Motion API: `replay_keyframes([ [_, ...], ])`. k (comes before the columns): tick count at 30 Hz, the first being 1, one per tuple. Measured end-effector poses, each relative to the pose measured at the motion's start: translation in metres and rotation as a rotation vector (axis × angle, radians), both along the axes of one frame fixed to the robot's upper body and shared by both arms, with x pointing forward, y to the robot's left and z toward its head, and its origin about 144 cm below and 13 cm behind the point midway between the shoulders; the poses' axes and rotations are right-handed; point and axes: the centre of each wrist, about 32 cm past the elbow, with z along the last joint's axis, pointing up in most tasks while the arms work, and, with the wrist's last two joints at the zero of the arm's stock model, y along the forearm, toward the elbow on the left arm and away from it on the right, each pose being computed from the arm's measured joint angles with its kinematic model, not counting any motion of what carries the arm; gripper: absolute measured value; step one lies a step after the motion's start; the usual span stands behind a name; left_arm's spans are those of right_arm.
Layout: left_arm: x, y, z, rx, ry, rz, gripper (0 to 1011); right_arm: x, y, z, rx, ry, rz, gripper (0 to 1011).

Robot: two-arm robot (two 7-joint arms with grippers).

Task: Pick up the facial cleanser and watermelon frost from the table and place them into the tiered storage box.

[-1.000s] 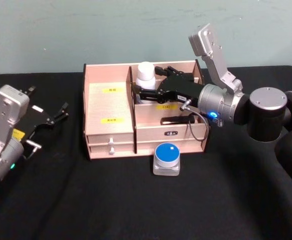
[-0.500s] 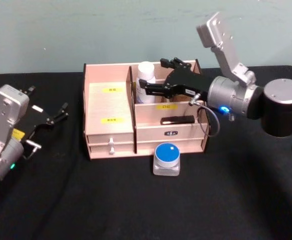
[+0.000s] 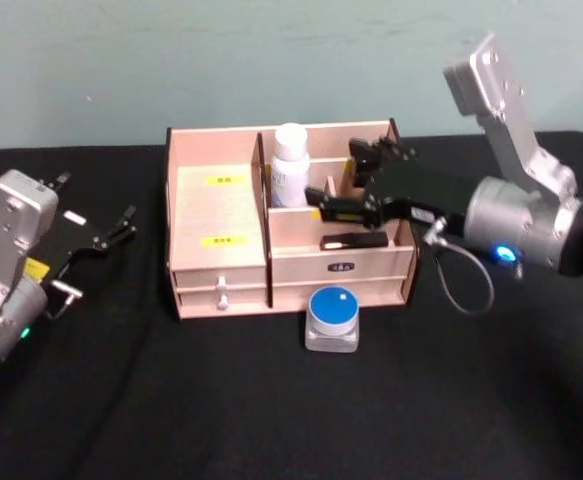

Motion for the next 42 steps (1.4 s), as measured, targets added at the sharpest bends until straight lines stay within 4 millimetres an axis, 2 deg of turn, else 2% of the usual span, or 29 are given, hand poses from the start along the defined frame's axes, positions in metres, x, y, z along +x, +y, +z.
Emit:
replay_keyframes([
  [11, 0.0, 0.0, 0.0, 0.0, 0.0, 0.0, 1010, -0.049, -0.003, -0.018, 0.019, 0.079, -0.015, 1002],
  [21, 0.0, 0.0, 0.0, 0.0, 0.0, 0.0, 1010, -0.076, -0.003, -0.039, -0.025, 0.164, -0.086, 1002],
  [31, 0.0, 0.0, 0.0, 0.0, 0.0, 0.0, 1010, -0.087, 0.006, -0.054, -0.073, 0.242, -0.125, 1002],
  [42, 0.0, 0.0, 0.0, 0.0, 0.0, 0.0, 1010, -0.082, 0.013, -0.064, -0.103, 0.273, -0.15, 1002],
])
